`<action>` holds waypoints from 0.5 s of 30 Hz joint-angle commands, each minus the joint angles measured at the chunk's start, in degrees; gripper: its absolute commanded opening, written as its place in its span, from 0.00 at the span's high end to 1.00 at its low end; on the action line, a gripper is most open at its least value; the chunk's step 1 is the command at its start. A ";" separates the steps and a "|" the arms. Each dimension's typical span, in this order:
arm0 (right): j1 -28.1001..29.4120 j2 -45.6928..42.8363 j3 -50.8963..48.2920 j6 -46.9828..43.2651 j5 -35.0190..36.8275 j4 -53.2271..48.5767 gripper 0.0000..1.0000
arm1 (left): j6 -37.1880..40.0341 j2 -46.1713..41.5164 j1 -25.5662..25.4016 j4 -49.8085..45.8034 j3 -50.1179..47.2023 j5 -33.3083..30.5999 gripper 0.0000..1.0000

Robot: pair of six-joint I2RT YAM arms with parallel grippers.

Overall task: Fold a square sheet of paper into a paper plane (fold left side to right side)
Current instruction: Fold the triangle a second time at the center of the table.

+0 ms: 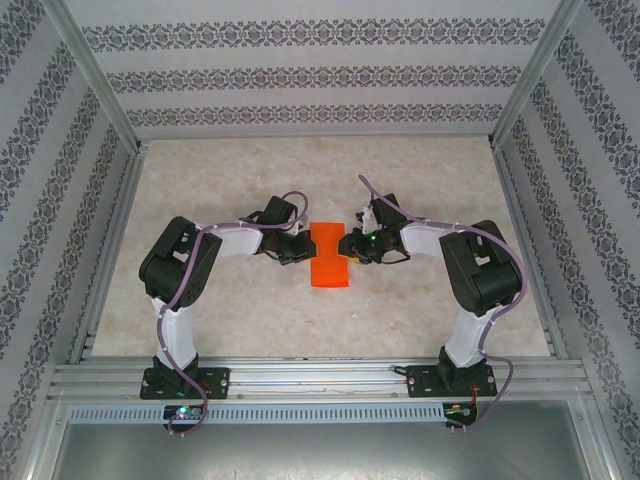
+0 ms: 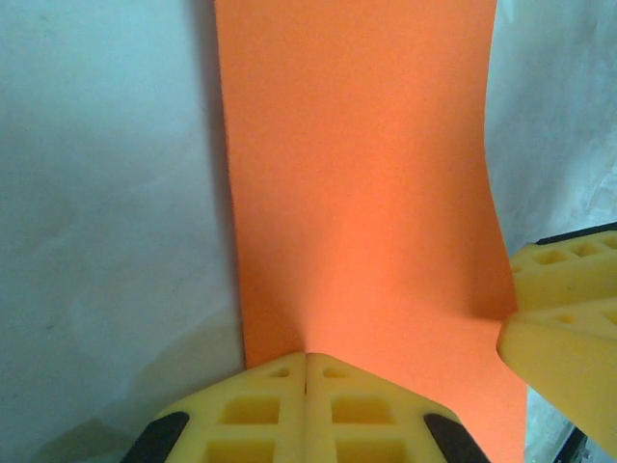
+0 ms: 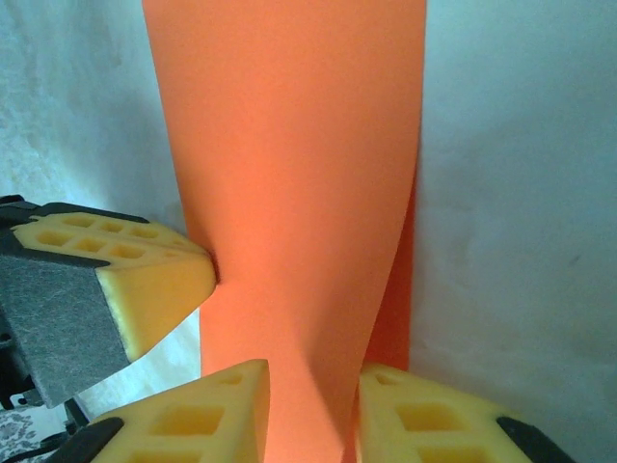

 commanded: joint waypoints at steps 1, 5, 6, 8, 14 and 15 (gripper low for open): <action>-0.32 1.63 0.95 -1.20 -1.31 0.45 0.76 | -0.29 -0.60 -0.66 -2.59 -2.02 -1.58 0.95; -0.32 2.20 0.69 -1.35 -1.23 0.35 0.86 | -0.19 -0.90 -0.73 -2.36 -1.90 -1.50 0.93; -0.32 2.29 0.58 -1.49 -1.15 0.28 0.88 | -0.11 -1.08 -0.66 -2.42 -1.87 -1.48 0.92; -0.32 2.16 0.61 -1.66 -0.97 -0.10 0.92 | 0.47 -1.59 -0.68 -2.68 -1.59 -1.54 0.88; -0.32 1.05 0.60 -0.78 -1.02 -0.31 0.99 | 3.73 -6.82 -0.71 -3.53 -1.01 -3.19 0.72; -0.32 0.88 0.68 -0.26 -1.20 -0.25 0.99 | 4.44 -7.90 -0.68 -3.44 -1.10 -3.37 0.71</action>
